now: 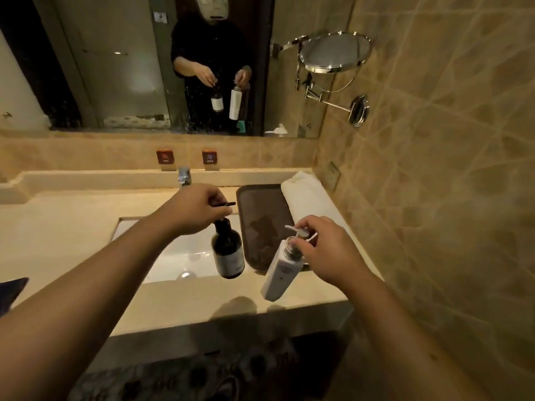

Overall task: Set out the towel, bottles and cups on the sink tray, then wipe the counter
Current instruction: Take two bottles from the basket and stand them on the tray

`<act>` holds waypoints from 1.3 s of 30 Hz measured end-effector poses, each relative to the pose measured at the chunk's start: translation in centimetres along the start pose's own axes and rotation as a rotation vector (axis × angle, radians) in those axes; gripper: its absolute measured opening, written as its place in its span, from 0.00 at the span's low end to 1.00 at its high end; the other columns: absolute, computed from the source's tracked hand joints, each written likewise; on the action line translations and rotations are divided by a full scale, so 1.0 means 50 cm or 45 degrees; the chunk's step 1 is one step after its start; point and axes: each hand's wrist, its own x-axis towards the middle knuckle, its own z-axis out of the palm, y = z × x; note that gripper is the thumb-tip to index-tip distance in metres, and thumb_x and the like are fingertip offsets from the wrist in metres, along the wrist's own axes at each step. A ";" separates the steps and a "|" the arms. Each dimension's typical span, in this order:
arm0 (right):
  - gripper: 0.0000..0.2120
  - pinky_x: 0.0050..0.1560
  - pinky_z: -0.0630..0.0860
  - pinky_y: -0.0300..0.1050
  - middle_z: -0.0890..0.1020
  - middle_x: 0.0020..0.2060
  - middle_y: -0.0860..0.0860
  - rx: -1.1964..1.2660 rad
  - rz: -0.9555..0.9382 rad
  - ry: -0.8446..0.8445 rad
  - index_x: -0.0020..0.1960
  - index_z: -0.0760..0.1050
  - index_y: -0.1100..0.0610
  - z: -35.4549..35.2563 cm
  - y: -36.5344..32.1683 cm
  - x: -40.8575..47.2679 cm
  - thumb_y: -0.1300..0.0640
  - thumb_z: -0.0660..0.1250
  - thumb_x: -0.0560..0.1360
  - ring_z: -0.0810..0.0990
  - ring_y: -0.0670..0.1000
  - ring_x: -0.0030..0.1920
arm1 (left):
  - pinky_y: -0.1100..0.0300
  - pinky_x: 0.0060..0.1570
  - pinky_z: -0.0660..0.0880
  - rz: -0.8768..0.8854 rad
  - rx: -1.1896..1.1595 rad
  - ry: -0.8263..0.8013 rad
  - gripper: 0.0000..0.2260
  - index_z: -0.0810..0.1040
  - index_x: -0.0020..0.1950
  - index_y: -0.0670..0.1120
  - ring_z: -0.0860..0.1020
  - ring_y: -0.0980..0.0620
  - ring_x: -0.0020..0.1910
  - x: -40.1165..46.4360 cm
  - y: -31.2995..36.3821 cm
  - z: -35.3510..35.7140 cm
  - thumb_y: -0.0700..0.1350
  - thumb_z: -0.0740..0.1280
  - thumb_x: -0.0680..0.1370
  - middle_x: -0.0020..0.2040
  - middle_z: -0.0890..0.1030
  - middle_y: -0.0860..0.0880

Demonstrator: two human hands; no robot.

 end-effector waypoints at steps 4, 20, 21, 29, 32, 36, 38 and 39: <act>0.09 0.43 0.74 0.36 0.78 0.50 0.45 -0.024 0.028 0.021 0.54 0.77 0.45 0.020 0.023 0.136 0.51 0.73 0.76 0.79 0.47 0.45 | 0.61 0.34 0.71 0.073 -0.020 -0.010 0.04 0.80 0.47 0.50 0.78 0.56 0.41 0.179 -0.014 0.026 0.48 0.72 0.76 0.42 0.81 0.51; 0.08 0.51 0.76 0.47 0.78 0.50 0.48 -0.186 0.160 -0.069 0.55 0.80 0.49 0.152 0.093 0.648 0.54 0.71 0.77 0.79 0.50 0.45 | 0.55 0.47 0.75 0.103 0.011 -0.203 0.09 0.77 0.39 0.52 0.79 0.49 0.46 0.786 -0.116 0.145 0.50 0.75 0.74 0.45 0.82 0.50; 0.08 0.50 0.76 0.46 0.77 0.50 0.47 -0.190 0.154 -0.069 0.55 0.79 0.49 0.162 0.097 0.669 0.54 0.71 0.77 0.78 0.49 0.45 | 0.54 0.48 0.76 0.099 0.007 -0.208 0.07 0.78 0.40 0.51 0.79 0.49 0.46 0.808 -0.127 0.152 0.50 0.75 0.74 0.45 0.82 0.50; 0.09 0.45 0.69 0.40 0.76 0.49 0.46 -0.195 0.162 -0.033 0.57 0.79 0.48 0.224 0.120 0.772 0.54 0.71 0.77 0.75 0.46 0.44 | 0.54 0.50 0.77 0.089 0.007 -0.265 0.08 0.82 0.47 0.47 0.79 0.48 0.47 0.923 -0.187 0.210 0.49 0.75 0.73 0.44 0.81 0.51; 0.10 0.46 0.70 0.40 0.76 0.49 0.47 -0.177 0.167 -0.025 0.58 0.79 0.48 0.240 0.120 0.785 0.54 0.70 0.77 0.76 0.48 0.45 | 0.55 0.49 0.77 0.086 0.019 -0.304 0.06 0.81 0.45 0.49 0.80 0.48 0.47 0.940 -0.206 0.238 0.48 0.75 0.73 0.43 0.81 0.50; 0.11 0.47 0.72 0.41 0.75 0.50 0.47 -0.180 0.142 -0.022 0.59 0.78 0.49 0.246 0.116 0.797 0.54 0.70 0.78 0.76 0.49 0.46 | 0.55 0.48 0.76 0.115 -0.027 -0.320 0.06 0.82 0.48 0.48 0.80 0.48 0.48 0.954 -0.222 0.265 0.47 0.74 0.74 0.47 0.83 0.48; 0.11 0.47 0.72 0.42 0.75 0.50 0.46 -0.182 0.143 -0.023 0.59 0.78 0.49 0.248 0.119 0.799 0.54 0.70 0.77 0.76 0.49 0.47 | 0.57 0.48 0.74 0.135 -0.019 -0.328 0.07 0.82 0.51 0.49 0.80 0.47 0.50 0.959 -0.226 0.276 0.47 0.73 0.74 0.49 0.84 0.48; 0.11 0.47 0.72 0.42 0.75 0.50 0.46 -0.181 0.147 -0.021 0.60 0.78 0.49 0.248 0.120 0.799 0.54 0.70 0.77 0.76 0.49 0.47 | 0.57 0.48 0.74 0.140 -0.025 -0.329 0.08 0.82 0.53 0.49 0.80 0.47 0.51 0.959 -0.228 0.278 0.47 0.73 0.74 0.50 0.84 0.48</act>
